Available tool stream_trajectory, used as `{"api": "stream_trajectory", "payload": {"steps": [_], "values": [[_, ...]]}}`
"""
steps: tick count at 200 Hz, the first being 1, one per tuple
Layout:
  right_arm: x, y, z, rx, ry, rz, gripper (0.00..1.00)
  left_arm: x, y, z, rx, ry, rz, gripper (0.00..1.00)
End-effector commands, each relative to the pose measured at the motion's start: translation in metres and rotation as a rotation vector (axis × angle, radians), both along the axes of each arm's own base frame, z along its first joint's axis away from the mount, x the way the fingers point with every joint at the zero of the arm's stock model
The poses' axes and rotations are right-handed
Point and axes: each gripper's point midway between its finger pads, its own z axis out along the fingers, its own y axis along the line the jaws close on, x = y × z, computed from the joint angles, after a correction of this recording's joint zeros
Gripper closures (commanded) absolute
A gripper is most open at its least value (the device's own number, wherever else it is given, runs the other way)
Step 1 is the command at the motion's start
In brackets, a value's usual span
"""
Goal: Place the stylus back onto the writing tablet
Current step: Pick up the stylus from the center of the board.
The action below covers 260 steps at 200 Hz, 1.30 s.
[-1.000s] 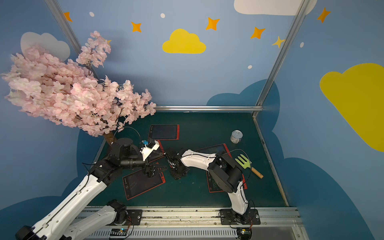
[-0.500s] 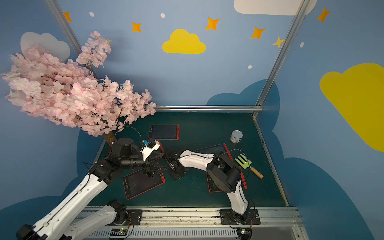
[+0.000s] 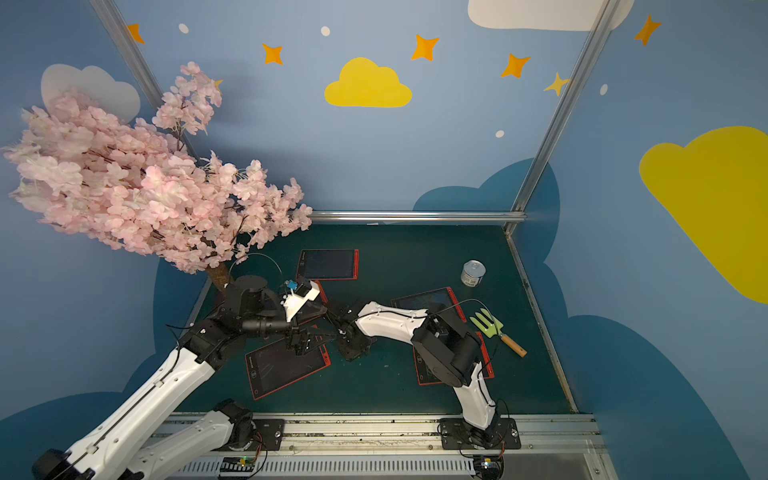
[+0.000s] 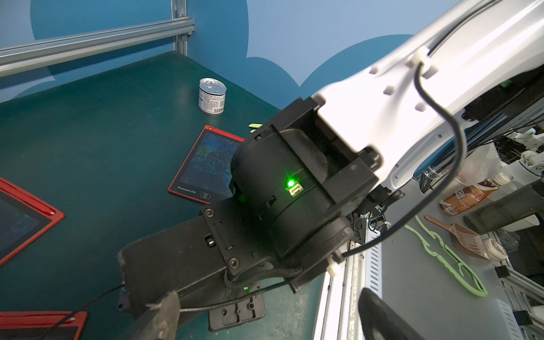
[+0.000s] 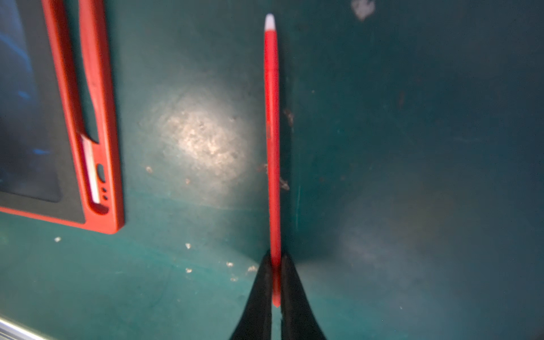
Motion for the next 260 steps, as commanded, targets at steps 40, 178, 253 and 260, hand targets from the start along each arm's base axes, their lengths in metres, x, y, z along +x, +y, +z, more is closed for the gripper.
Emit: {"api": "stream_trajectory", "payload": {"steps": [40,178,253,260], "values": [[0.01,0.008,-0.009,0.047,-0.055,-0.048,0.9,0.002,0.002,0.013,-0.013,-0.045,0.019,0.04],[0.014,-0.006,-0.017,0.093,-0.127,-0.101,0.88,0.009,0.021,0.004,-0.014,0.065,0.234,0.01],[0.016,-0.004,-0.017,0.124,-0.147,-0.1,0.96,0.021,0.03,0.001,-0.013,0.119,0.36,0.01],[0.016,-0.005,-0.016,0.129,-0.15,-0.1,0.97,0.021,0.031,0.0,-0.011,0.137,0.375,0.01]]}}
